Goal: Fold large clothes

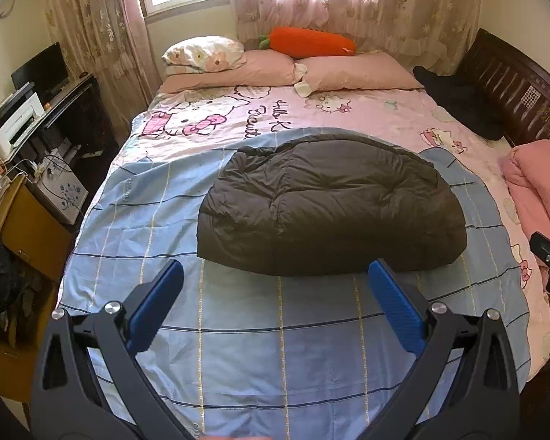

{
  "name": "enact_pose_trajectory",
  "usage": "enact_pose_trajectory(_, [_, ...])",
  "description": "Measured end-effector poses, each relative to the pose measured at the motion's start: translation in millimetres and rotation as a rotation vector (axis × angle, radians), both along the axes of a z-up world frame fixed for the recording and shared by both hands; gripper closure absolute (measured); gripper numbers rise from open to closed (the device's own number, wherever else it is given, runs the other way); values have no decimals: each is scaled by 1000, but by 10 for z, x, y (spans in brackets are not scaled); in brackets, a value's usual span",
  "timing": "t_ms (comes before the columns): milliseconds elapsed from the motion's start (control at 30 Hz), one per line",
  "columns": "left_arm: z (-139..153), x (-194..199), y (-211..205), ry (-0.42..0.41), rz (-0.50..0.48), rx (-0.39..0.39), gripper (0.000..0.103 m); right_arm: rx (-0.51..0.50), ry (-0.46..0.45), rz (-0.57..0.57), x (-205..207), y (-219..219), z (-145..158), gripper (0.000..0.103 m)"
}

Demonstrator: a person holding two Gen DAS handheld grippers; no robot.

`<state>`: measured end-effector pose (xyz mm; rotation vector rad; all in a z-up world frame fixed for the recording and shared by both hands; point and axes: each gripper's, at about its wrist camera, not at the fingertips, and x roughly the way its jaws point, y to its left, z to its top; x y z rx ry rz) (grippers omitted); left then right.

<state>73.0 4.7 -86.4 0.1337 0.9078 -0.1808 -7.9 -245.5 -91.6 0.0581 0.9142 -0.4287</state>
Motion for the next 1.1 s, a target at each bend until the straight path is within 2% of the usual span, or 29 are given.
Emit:
enact_pose_trajectory(133, [27, -35, 17, -3, 3, -19, 2, 8, -11, -11, -43, -38, 38, 1])
enact_pose_trajectory(667, [64, -134, 60, -14, 4, -5, 2, 1, -41, 8, -116, 44, 98, 1])
enact_pose_trajectory(1100, [105, -251, 76, -13, 1, -46, 2, 2, -60, 2, -222, 59, 162, 1])
